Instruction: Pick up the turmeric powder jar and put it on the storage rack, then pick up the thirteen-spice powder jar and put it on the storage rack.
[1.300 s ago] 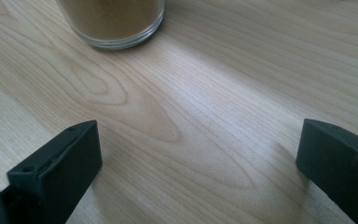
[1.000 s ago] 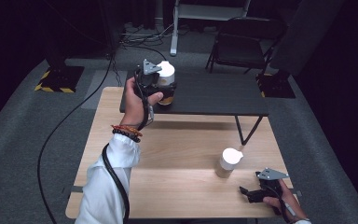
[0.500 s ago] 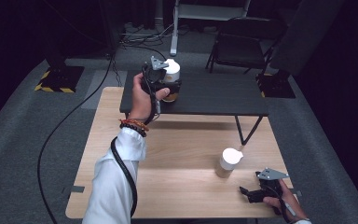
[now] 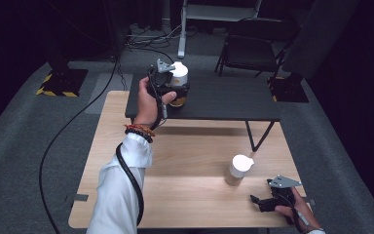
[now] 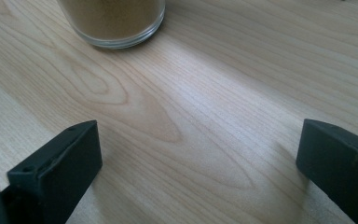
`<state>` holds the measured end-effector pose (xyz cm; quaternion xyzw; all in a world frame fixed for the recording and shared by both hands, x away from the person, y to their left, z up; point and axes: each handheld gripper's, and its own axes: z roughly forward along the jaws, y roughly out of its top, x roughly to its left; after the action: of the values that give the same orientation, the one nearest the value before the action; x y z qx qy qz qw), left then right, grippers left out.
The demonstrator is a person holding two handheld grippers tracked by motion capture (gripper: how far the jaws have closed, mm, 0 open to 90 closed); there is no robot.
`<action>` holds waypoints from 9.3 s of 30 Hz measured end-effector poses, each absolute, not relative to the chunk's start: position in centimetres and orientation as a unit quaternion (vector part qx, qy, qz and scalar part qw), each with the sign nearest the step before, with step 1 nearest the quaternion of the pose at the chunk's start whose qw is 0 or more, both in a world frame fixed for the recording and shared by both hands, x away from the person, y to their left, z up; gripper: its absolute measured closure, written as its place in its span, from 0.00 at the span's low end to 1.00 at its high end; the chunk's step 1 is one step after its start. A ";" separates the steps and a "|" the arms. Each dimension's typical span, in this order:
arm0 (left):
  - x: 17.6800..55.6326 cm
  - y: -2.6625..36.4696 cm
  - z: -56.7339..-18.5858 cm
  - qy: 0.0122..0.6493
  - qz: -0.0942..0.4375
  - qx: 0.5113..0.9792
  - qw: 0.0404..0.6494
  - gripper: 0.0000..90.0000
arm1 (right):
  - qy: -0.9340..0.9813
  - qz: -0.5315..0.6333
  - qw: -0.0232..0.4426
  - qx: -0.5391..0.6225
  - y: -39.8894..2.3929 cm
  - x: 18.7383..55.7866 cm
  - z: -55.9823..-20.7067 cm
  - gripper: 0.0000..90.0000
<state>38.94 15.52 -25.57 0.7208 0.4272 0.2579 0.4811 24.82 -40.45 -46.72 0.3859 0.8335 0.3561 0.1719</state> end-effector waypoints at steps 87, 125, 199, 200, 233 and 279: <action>27.0 14.8 -35.0 0.278 0.407 0.745 0.450 0.00 | 0.835 0.356 0.170 0.384 -40.5 24.9 -46.7 0.00; 24.4 16.4 -42.7 0.288 0.371 0.809 0.352 0.00 | 0.835 0.356 0.170 0.384 -40.5 24.9 -46.7 0.00; 26.1 25.5 -46.2 0.428 0.172 0.823 0.332 0.00 | 0.834 0.356 0.171 0.386 -40.5 24.8 -46.7 0.00; 26.1 25.5 -46.1 0.428 0.172 0.823 0.331 0.00 | 0.834 0.356 0.171 0.386 -40.5 24.8 -46.7 0.00; 26.1 25.5 -46.1 0.426 0.172 0.824 0.331 0.00 | 0.814 0.380 0.198 0.391 -39.9 23.2 -45.1 0.01; 26.1 25.5 -46.2 0.425 0.172 0.825 0.332 0.00 | 0.797 0.427 0.198 0.378 -35.3 24.5 -45.5 0.01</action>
<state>26.11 25.51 -46.16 0.8245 0.4247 0.1719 0.3320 24.47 -35.32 -45.48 0.3781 0.7972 0.4271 0.1978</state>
